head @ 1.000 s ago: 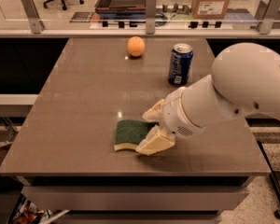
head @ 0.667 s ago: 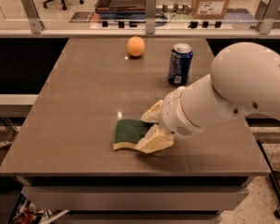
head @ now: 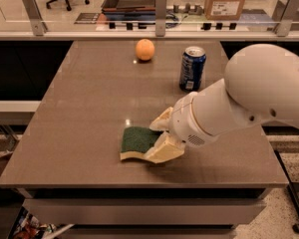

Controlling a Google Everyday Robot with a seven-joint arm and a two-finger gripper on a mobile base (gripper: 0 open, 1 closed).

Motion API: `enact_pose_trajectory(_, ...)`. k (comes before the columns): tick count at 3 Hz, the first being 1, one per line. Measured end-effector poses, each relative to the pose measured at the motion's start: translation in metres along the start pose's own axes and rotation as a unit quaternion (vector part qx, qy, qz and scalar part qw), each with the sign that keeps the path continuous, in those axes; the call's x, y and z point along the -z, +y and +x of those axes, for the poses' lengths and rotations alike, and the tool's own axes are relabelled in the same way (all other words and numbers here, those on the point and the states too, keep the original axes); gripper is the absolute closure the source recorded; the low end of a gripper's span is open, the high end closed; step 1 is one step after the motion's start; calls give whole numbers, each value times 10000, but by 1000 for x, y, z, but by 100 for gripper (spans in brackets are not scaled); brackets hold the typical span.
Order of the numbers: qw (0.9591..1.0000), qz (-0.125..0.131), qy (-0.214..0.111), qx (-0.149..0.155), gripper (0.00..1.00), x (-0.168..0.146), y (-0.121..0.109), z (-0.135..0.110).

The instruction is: Move sponge near orange

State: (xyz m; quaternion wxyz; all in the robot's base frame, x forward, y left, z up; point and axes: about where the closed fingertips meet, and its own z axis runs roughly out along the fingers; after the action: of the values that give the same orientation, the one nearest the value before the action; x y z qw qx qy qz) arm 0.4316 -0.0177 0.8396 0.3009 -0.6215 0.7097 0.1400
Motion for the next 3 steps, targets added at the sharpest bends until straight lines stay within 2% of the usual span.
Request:
enact_pose_trajectory(1, 10000, 0, 0, 0, 100, 0, 0, 0)
enact_pose_trajectory(2, 9999, -41, -29, -103, 100, 4, -19, -10)
enact_pose_trajectory(3, 9997, -44, -43, -247, 100, 8, -50, -25)
